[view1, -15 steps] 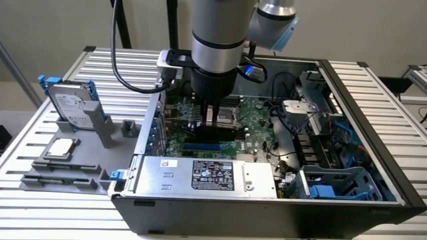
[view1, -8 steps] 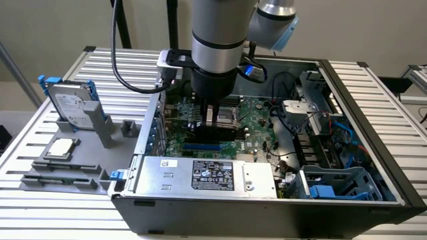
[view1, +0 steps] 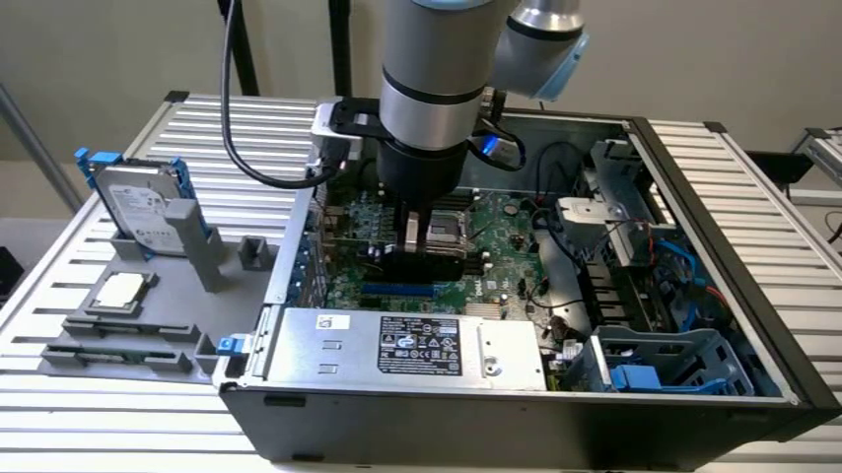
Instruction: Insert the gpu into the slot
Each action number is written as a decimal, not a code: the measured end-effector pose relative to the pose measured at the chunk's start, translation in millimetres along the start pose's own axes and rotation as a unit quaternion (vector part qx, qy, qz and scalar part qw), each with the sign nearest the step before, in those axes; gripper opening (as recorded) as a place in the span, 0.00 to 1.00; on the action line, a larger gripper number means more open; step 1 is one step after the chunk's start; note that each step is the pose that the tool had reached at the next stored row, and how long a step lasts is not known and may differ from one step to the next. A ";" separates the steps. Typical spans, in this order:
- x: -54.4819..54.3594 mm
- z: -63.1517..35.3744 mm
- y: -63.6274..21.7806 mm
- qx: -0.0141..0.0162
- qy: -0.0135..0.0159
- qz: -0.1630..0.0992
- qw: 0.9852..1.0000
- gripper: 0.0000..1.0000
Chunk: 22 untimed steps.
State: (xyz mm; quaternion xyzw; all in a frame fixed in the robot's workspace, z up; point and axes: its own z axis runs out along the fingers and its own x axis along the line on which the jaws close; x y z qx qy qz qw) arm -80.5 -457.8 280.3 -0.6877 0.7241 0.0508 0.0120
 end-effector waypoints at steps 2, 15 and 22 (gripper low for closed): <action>-0.1 0.3 -2.3 -0.007 0.001 0.000 1.000 0.26; -1.0 -0.5 -19.2 -0.039 0.010 0.002 0.999 0.26; -0.9 1.6 -21.1 -0.043 0.011 0.000 0.999 0.26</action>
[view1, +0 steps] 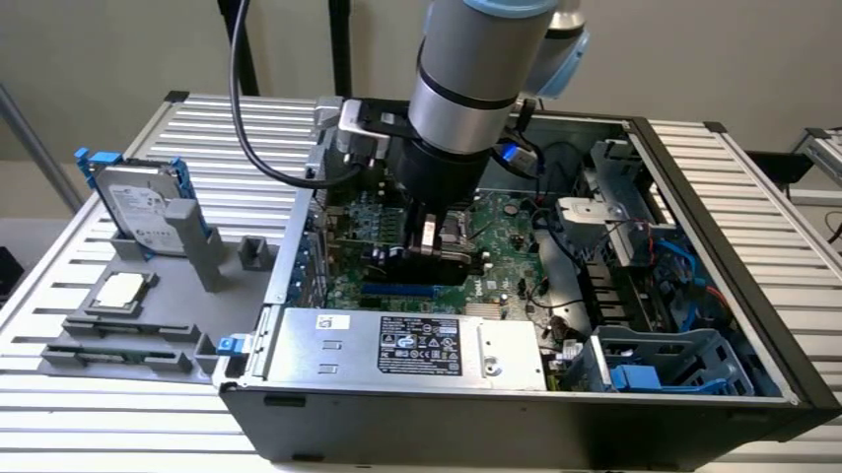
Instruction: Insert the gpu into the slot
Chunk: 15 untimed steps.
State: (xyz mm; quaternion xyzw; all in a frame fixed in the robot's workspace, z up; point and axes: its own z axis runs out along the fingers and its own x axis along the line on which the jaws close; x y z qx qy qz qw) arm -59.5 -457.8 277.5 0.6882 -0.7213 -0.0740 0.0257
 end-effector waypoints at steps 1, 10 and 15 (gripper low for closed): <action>0.0 0.8 -0.1 0.000 0.000 0.000 1.000 0.26; 0.3 5.3 -0.8 -0.005 0.001 -0.001 1.000 0.26; 0.3 5.9 -0.9 -0.005 0.002 -0.001 1.000 0.26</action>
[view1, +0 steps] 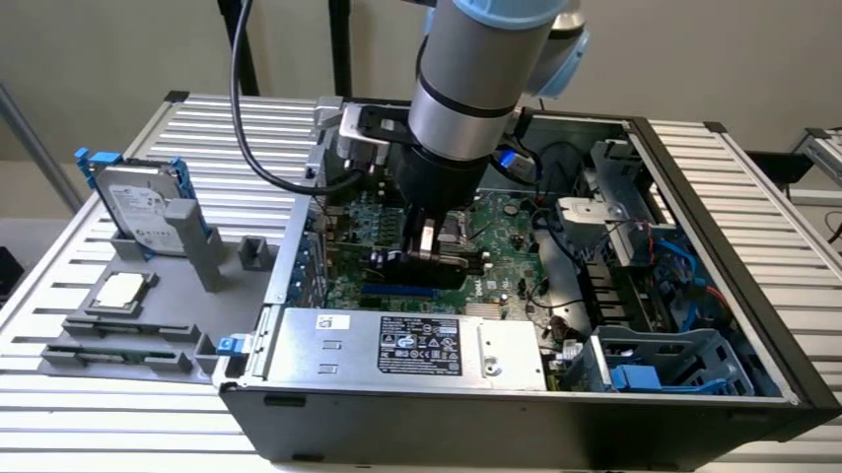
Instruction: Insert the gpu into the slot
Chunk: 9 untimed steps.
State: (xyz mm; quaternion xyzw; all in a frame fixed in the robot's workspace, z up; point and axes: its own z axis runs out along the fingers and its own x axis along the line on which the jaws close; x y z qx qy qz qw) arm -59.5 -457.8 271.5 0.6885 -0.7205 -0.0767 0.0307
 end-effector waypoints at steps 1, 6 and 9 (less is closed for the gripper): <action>0.0 0.2 0.0 0.000 0.000 0.000 1.000 0.26; 0.0 2.3 -0.3 -0.001 0.000 0.000 1.000 0.26; 0.0 3.5 -0.5 -0.002 0.000 0.000 1.000 0.26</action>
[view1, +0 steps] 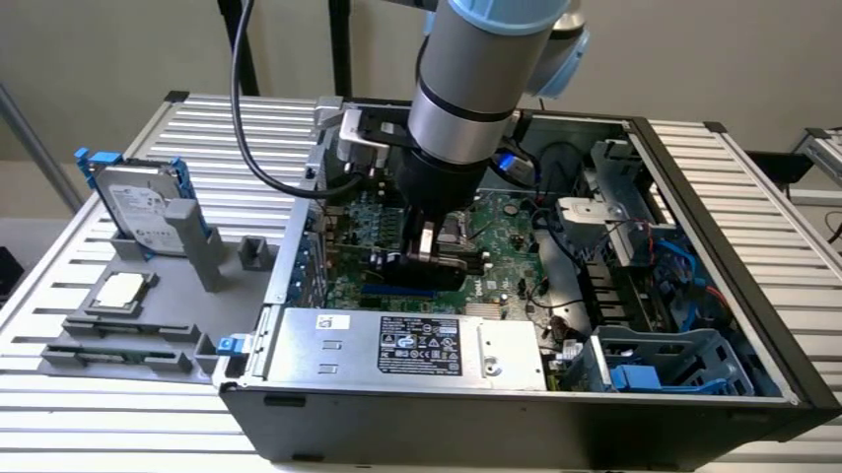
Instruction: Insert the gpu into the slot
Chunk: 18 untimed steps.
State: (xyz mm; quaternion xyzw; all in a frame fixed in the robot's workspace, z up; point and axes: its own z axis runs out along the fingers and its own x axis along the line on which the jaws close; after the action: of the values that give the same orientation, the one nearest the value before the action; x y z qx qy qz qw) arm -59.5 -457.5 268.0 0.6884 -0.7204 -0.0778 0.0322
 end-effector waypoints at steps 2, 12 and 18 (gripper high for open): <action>0.0 0.7 -0.1 0.000 0.000 0.000 1.000 0.26; -1.0 2.9 -0.2 -0.002 0.000 0.000 1.000 0.26; -1.9 3.9 0.3 -0.002 0.001 -0.003 1.000 0.26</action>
State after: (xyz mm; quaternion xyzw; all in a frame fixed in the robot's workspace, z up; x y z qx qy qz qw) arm -60.4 -455.3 264.4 0.6906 -0.7182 -0.0783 0.0342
